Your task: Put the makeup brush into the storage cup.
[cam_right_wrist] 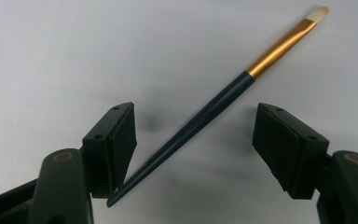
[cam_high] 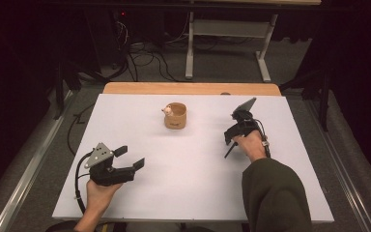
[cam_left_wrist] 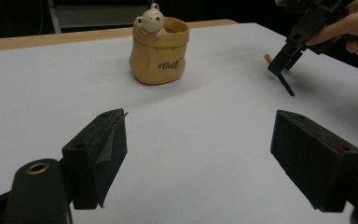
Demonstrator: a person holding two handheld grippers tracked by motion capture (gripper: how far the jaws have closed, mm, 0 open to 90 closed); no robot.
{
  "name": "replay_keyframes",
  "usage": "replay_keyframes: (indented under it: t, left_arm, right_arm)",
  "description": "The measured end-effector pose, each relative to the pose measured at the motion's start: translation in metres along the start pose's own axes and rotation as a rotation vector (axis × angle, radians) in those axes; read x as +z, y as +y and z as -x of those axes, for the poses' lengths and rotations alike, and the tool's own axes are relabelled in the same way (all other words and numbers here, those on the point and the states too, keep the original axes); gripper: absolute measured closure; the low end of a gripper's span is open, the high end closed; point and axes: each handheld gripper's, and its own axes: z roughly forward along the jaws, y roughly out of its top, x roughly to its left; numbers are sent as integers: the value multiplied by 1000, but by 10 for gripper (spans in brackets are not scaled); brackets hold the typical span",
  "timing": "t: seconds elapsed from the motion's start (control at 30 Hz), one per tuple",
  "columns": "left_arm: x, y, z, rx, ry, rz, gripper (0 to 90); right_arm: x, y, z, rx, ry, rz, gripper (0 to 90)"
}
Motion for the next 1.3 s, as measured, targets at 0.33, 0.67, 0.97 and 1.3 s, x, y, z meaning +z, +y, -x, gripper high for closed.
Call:
replay_keyframes:
  t: [0.33,0.67,0.97,1.3]
  left_arm:
    - [0,0,1,3,-2,-1,188]
    - [1,0,1,4,-2,-2,188]
    - [1,0,2,8,11,-2,185]
    - [2,0,1,-4,6,-4,193]
  right_arm:
    - [-4,6,1,11,-26,-6,387]
    - [-1,8,2,11,-38,-15,438]
    - [2,8,2,-18,-69,-26,532]
    - [2,6,2,-71,-113,-26,691]
